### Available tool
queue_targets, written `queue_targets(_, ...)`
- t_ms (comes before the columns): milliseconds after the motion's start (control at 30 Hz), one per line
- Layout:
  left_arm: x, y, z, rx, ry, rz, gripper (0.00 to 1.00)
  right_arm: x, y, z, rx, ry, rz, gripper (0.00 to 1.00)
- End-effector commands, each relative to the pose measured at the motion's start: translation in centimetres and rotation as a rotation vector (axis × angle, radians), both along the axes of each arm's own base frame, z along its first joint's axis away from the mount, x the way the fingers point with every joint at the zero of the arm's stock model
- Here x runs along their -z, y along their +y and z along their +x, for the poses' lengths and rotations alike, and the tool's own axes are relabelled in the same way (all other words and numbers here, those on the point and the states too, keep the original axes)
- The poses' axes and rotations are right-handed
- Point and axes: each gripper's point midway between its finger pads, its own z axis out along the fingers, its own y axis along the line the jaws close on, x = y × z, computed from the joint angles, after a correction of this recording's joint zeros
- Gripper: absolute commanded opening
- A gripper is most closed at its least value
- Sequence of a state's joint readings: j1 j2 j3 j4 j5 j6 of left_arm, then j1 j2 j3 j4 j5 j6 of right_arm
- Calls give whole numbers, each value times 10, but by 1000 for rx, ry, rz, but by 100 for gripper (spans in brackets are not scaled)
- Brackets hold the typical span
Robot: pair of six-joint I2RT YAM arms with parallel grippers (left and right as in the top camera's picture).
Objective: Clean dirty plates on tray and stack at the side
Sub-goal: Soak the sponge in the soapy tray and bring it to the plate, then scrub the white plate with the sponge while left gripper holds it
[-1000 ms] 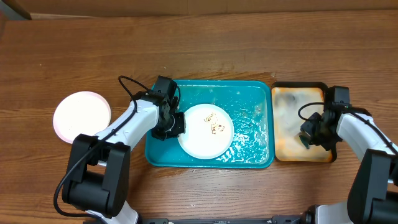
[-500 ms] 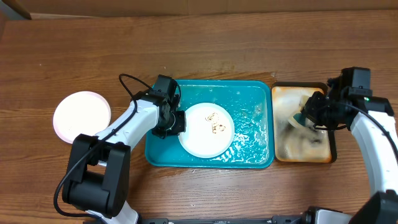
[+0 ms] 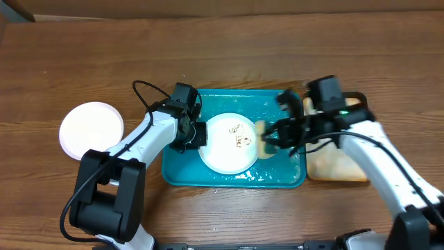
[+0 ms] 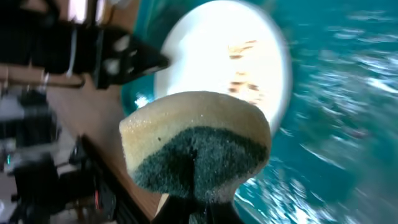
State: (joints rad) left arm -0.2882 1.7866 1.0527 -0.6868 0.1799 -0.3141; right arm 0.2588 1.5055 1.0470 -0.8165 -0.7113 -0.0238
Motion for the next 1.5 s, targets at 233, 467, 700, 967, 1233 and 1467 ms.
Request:
queue_targets(233,5,-4,-3,26,25,-14,4,37,72,0,-152,95,172,4)
queue_targets(467,5,-3,-4,25,30,-13,4,43,95,9,-162,154,304,4)
queue_targets(700,5,-4,-5,26,36,-19,4,54,112,16,-98,173,270,4)
queue_targets(967,6,-3,-10,25,55,-14,4,101,122,22,23,273,176,4)
queue_targets(1233,6,-2,-13,25,67,-10,4,123,119,34,133,293,115,4)
queue_targets(1467,7,5,-15,10,77,28,4,157,67,37,354,392,-147,4)
